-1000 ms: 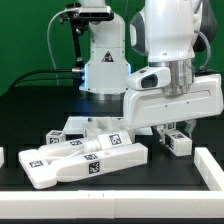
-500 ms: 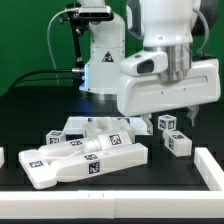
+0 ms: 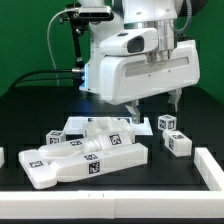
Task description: Assemble chair
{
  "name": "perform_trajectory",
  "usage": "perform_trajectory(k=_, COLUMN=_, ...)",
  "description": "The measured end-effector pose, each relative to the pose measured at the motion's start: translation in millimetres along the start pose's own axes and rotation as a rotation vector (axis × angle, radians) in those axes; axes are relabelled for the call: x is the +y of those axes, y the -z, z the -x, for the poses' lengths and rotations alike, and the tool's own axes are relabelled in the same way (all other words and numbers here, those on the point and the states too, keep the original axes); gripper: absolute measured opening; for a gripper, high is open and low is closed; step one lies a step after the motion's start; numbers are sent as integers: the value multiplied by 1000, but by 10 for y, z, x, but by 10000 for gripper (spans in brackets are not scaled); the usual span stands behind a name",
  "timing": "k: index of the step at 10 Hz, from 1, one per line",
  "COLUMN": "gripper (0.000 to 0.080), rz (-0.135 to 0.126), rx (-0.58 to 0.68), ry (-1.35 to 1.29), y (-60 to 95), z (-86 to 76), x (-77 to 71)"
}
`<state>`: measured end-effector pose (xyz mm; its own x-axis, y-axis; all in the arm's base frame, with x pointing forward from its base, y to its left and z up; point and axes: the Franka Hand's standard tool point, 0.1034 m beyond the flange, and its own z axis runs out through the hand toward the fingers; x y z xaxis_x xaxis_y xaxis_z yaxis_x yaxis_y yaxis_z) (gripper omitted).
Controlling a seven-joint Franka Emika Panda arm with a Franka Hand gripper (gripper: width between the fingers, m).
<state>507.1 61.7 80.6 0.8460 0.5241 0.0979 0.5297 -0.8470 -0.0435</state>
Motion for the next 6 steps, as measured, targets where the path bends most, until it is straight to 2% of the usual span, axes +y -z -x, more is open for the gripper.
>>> perform_trajectory(k=2, gripper=649, rz=8, rx=-6, ry=87, y=1, z=22, x=41)
perform_trajectory(k=4, gripper=649, rz=32, rx=-38, ry=299, y=20, z=114, x=233)
perform_trajectory(k=5, gripper=649, rz=35, rx=-49, ry=416, y=7, z=158, x=349)
perform_trajectory(k=6, gripper=649, rz=28, rx=-58, ry=436, y=-34, z=182, x=392)
